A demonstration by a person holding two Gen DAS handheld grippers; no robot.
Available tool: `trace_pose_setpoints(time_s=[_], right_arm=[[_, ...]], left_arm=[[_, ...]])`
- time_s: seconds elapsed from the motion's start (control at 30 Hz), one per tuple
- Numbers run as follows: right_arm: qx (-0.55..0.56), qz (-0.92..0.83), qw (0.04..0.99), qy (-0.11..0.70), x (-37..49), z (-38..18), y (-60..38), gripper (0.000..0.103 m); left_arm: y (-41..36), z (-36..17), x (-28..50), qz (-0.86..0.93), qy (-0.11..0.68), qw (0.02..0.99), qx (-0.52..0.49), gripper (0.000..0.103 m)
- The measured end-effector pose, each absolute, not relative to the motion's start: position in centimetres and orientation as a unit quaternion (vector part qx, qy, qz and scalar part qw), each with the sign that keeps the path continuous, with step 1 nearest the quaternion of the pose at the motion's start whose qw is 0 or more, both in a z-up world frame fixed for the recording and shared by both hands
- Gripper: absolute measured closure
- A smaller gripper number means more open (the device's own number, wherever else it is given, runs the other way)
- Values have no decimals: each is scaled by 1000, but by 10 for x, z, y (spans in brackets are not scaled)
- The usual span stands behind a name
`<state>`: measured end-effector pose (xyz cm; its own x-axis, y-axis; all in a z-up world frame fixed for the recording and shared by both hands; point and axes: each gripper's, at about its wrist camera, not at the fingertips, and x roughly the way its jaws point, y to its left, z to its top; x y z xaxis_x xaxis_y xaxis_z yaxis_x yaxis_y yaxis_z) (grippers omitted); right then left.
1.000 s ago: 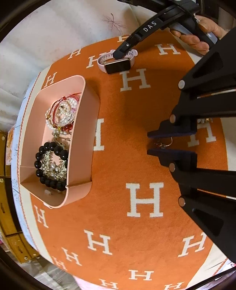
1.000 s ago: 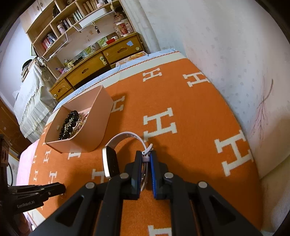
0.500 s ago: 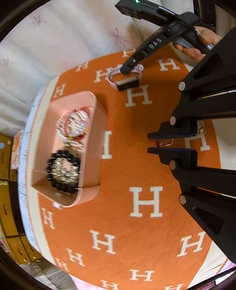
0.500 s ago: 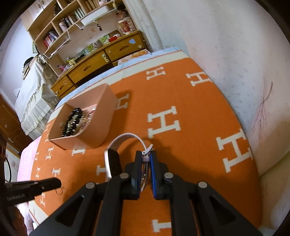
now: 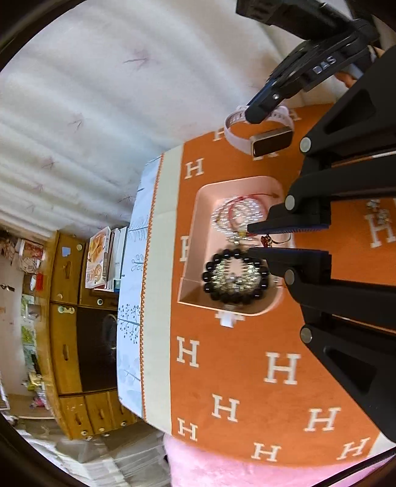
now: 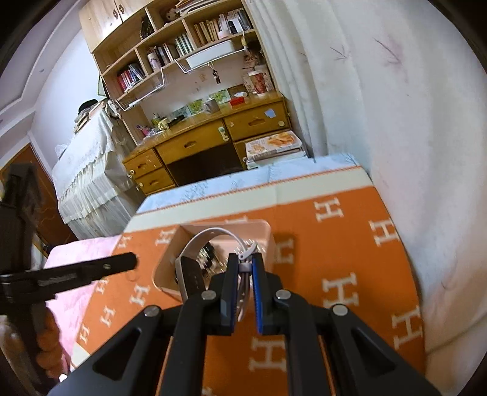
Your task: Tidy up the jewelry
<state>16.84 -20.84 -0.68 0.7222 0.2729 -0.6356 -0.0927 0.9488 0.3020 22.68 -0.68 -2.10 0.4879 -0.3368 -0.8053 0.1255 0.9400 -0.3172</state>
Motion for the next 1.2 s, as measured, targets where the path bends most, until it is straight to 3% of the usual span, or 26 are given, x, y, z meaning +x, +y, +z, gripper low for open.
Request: trace_pose_setpoints(time_s=[0.3,0.37,0.43,0.53,0.7,1.2], right_arm=[[105,88,907,399,223,-20,-173,94],[104,88,899,417,235,-32,-167,94],[104,92,891,433,245,-44,-163,90],[96,82,877,463,255,-59,-158,85],[119,85,871,469,250,-65,-164,85],[106,112,896,416,147,-29,-179,84]], left_arm=[[-5,-60,272,-119,512,845,-101,94],[-6,-68,275,-119,515,844,-90,82],[-5,-69,273,-116,508,849,-83,54],[0,-63,264,-110,483,865,-79,35],[9,-49,242,-101,445,889,-46,26],[-1,-30,146,-166,455,875,-6,25]])
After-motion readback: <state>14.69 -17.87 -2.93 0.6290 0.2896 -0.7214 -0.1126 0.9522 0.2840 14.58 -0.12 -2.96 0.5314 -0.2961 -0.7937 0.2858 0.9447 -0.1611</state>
